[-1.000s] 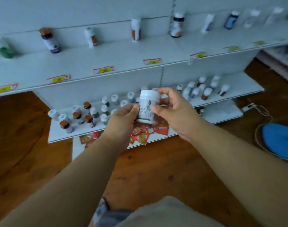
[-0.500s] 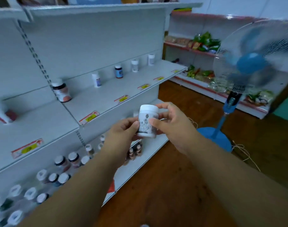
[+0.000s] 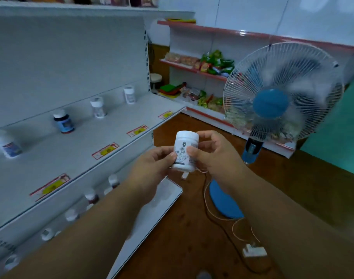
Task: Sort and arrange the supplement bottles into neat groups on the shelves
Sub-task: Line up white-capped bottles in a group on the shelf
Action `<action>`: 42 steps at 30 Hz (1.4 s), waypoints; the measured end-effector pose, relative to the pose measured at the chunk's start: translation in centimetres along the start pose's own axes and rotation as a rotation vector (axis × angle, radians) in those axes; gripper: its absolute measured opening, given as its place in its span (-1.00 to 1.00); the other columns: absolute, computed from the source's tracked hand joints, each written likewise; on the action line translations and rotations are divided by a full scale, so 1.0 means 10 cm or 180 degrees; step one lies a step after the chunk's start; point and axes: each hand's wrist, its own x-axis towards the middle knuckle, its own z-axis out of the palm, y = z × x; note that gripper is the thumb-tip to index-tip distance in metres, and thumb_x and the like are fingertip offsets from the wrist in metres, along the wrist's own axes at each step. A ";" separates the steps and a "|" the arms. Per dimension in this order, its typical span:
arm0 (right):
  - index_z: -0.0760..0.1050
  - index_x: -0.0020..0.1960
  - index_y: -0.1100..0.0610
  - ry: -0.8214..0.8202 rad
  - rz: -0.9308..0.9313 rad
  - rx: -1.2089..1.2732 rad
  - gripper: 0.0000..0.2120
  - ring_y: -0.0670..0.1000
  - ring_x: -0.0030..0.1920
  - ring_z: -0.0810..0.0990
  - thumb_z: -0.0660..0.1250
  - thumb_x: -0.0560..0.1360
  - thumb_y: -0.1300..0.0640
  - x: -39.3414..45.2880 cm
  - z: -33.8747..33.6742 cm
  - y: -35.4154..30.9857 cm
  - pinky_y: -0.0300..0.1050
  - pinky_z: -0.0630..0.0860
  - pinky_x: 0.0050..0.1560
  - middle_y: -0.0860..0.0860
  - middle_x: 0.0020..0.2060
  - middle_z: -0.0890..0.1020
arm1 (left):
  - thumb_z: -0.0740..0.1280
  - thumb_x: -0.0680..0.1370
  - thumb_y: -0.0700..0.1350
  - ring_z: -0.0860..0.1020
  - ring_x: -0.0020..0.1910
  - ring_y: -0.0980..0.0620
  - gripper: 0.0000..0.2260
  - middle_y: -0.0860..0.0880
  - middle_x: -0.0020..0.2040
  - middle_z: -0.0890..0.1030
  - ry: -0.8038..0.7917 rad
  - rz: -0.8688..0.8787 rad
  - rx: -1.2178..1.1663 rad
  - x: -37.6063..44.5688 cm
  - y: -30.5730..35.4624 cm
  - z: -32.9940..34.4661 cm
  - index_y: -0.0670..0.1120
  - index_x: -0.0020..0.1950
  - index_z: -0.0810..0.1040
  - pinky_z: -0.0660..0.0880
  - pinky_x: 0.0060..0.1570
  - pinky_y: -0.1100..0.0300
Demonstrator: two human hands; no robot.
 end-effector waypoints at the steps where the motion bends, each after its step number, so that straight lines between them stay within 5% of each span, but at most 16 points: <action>1: 0.46 0.22 -0.08 -0.0109 -0.0032 -0.0043 -0.61 -0.05 -0.01 0.67 0.49 0.46 0.08 0.23 -0.06 0.01 -0.02 0.67 -0.10 -0.09 0.01 0.64 | 0.25 0.65 -0.13 0.67 0.09 -0.11 -0.77 -0.13 0.09 0.69 0.0106 -0.0002 -0.0036 0.18 0.01 0.05 -0.13 0.25 0.58 0.58 0.13 0.04; 4: 0.45 0.27 -0.01 -0.0512 -0.0005 0.0129 -0.61 -0.04 0.02 0.67 0.45 0.49 0.18 0.86 -0.19 -0.01 -0.17 0.65 -0.11 -0.05 0.03 0.64 | 0.26 0.64 -0.18 0.67 0.09 -0.12 -0.78 -0.15 0.10 0.69 0.0437 -0.0015 -0.0151 0.63 0.10 0.13 -0.15 0.25 0.58 0.57 0.14 0.03; 11: 0.42 0.37 0.07 -0.1254 0.0048 0.0280 -0.57 0.02 0.10 0.63 0.36 0.54 0.30 2.29 0.00 0.03 -0.17 0.64 -0.02 0.08 0.12 0.61 | 0.34 0.61 -0.14 0.67 0.08 -0.11 -0.79 -0.05 0.08 0.71 0.1242 0.0025 0.0302 1.71 0.17 -0.13 -0.07 0.24 0.61 0.55 0.21 -0.10; 15: 0.41 0.35 -0.05 -0.1416 0.0063 0.0119 -0.52 0.05 0.16 0.61 0.41 0.52 0.27 3.12 0.24 0.21 0.09 0.62 0.13 0.01 0.19 0.58 | 0.40 0.57 -0.16 0.68 -0.02 0.09 -0.75 0.06 0.04 0.71 0.1654 0.0002 0.0812 2.42 0.18 -0.35 -0.02 0.24 0.62 0.60 0.08 0.19; 17: 0.37 0.39 -0.03 -0.1455 -0.0034 -0.0057 -0.49 0.01 0.15 0.60 0.41 0.52 0.27 3.46 0.33 0.22 -0.05 0.64 0.06 -0.03 0.22 0.55 | 0.41 0.56 -0.13 0.65 -0.02 0.11 -0.72 0.07 0.08 0.69 0.1793 -0.0059 0.1115 2.75 0.25 -0.41 -0.01 0.28 0.59 0.54 -0.12 0.34; 21: 0.33 0.40 0.03 -0.1475 -0.0339 -0.0314 -0.45 -0.14 0.02 0.58 0.44 0.49 0.28 4.06 0.45 0.23 -0.37 0.57 -0.19 -0.10 0.13 0.50 | 0.41 0.56 -0.08 0.57 -0.09 0.20 -0.70 0.12 0.07 0.64 0.1957 -0.0148 0.1667 3.35 0.32 -0.51 0.03 0.29 0.55 0.38 -0.18 0.42; 28: 0.35 0.33 0.01 -0.1710 -0.0952 -0.0775 -0.56 -0.09 0.08 0.56 0.39 0.53 0.25 5.04 0.83 0.65 -0.38 0.54 -0.16 -0.10 0.12 0.50 | 0.37 0.58 -0.07 0.56 -0.08 0.11 -0.78 0.08 0.04 0.62 0.2472 -0.0413 0.1928 4.17 0.14 -0.69 0.03 0.23 0.54 0.41 -0.19 0.32; 33: 0.35 0.34 0.00 -0.1889 -0.1623 -0.0942 -0.59 -0.06 0.17 0.57 0.38 0.54 0.18 5.64 1.13 1.04 -0.07 0.58 0.17 -0.03 0.21 0.56 | 0.33 0.59 -0.07 0.54 -0.16 0.09 -0.91 0.12 -0.12 0.57 0.3112 -0.0570 0.1723 4.61 -0.05 -0.76 0.07 0.08 0.57 0.39 -0.27 0.31; 36: 0.33 0.38 0.01 -0.1774 -0.1959 -0.1148 -0.56 -0.02 0.21 0.54 0.37 0.55 0.14 5.88 1.32 1.07 -0.05 0.54 0.21 0.01 0.25 0.53 | 0.30 0.59 -0.18 0.55 -0.05 0.08 -0.79 0.09 -0.02 0.61 0.3272 -0.0509 0.1549 4.73 -0.06 -0.76 0.02 0.19 0.59 0.39 -0.10 0.29; 42: 0.33 0.40 0.10 -0.1726 -0.2174 -0.1443 -0.55 0.06 0.17 0.55 0.34 0.55 0.13 6.20 1.60 1.02 -0.17 0.40 0.04 0.09 0.26 0.51 | 0.24 0.57 -0.23 0.55 0.00 -0.04 -0.59 0.04 0.01 0.51 0.3013 -0.0754 0.1359 4.90 0.04 -0.84 0.07 0.38 0.50 0.50 -0.09 0.19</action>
